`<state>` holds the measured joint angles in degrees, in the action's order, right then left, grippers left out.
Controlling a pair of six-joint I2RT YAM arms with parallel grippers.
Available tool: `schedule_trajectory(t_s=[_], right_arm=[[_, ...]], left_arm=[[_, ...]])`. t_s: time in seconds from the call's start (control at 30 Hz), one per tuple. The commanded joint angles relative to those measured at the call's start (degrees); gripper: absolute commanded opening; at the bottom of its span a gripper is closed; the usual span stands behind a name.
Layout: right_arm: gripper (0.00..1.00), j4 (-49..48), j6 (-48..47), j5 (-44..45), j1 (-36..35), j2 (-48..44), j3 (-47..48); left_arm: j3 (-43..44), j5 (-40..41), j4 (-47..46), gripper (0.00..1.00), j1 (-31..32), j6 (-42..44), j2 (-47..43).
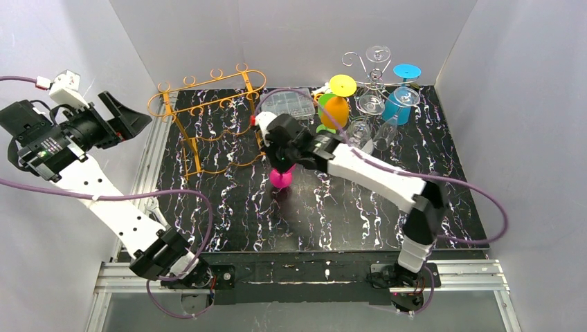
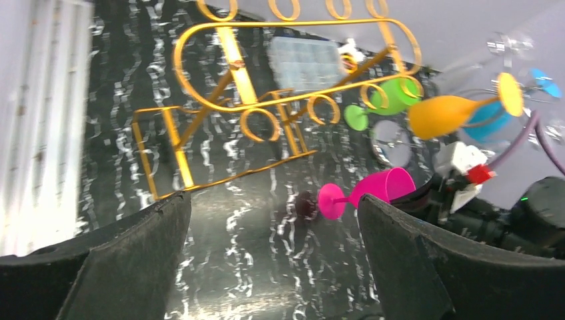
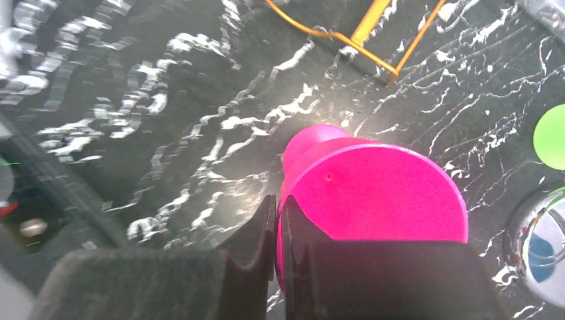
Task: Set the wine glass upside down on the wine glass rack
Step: Pick up the wine glass at the center of the board, then turn the wine glass upside down at the wine rack.
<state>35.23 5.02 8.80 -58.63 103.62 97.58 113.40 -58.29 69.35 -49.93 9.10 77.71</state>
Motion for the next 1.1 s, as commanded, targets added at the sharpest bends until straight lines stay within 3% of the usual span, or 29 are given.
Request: schedule_trajectory(t_s=[0.0, 0.1, 0.37, 0.73, 0.87, 0.97, 1.07], right_arm=[[0.09, -1.9, 5.1, -7.8, -0.3, -15.1, 2.5], [0.11, -6.1, 7.7, -9.4, -0.4, -21.7, 3.5], [0.13, -22.0, 13.0, -13.0, -0.5, -24.0, 5.6], [0.13, -34.0, 17.8, -16.1, -2.1, -21.7, 4.6], [0.13, -34.6, 17.4, -15.0, -3.8, -21.6, 4.3], [0.13, -34.3, 16.9, -14.3, -4.7, -21.4, 4.2], [0.16, -33.8, 16.1, -13.4, -5.5, -21.2, 3.8]], left_arm=[[0.4, -14.4, 2.1, 0.93, -0.3, -1.3, -2.8], [-2.3, -18.4, 1.7, 0.93, 1.1, 1.4, -5.3], [-10.6, -5.2, -6.2, 0.94, 25.4, -0.1, -11.3], [-12.2, 3.0, -6.7, 0.89, 38.3, 0.2, -9.2], [-11.6, 7.1, -7.5, 0.80, 39.4, 1.5, -8.3], [-11.5, 9.2, -8.6, 0.64, 39.4, 2.3, -8.4], [-11.7, 11.5, -9.4, 0.40, 39.4, 3.5, -8.9]])
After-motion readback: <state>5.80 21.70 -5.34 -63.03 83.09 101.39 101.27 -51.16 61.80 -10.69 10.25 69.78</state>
